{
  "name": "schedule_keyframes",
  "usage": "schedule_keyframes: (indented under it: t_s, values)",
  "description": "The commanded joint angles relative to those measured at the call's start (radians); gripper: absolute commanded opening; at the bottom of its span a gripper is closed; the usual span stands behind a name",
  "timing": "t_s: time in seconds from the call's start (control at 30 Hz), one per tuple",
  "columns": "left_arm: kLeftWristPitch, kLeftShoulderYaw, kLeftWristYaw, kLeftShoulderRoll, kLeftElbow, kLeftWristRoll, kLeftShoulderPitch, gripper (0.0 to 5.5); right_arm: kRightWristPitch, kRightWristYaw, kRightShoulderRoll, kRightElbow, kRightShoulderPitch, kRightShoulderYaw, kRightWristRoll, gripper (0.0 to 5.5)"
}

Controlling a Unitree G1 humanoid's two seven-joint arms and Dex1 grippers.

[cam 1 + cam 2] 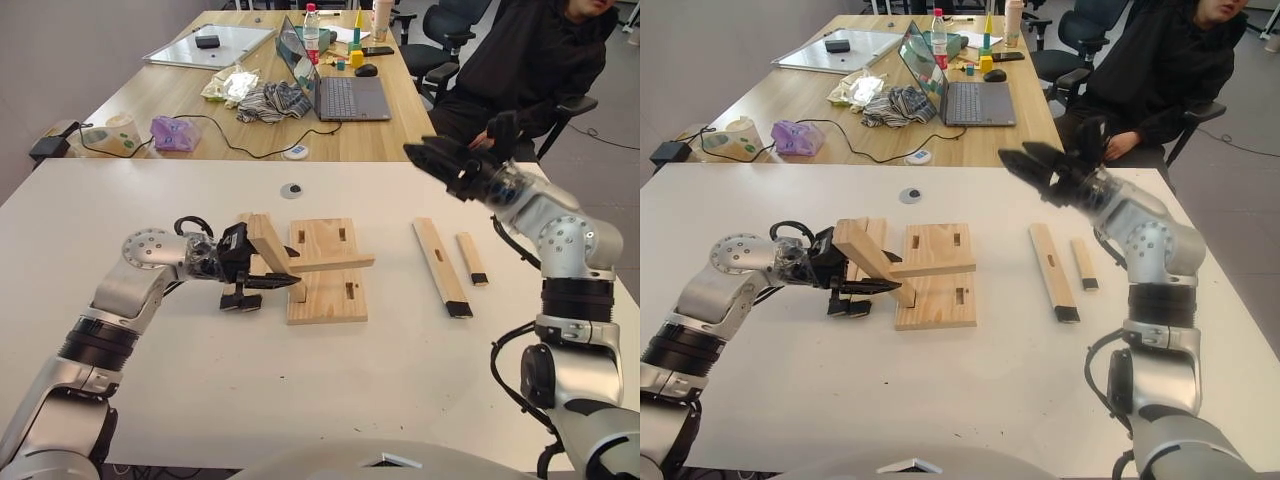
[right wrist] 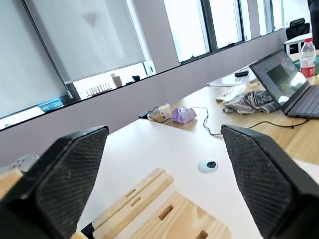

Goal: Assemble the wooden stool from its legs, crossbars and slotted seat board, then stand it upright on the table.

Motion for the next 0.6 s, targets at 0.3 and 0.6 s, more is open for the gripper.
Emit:
schedule_keyframes:
  t_s: [0.3,0.6]
  values:
    - [0.043,-0.439,-0.170,0.036,0.448,0.427,0.035,2.03,-0.003,-0.250,0.135,-0.243,0.002,-0.093,0.155,4.17]
    - [-0.059,-0.336,-0.092,-0.024,0.478,0.355,0.024,2.88,-0.019,-0.252,0.128,-0.234,0.003,-0.062,0.135,4.17]
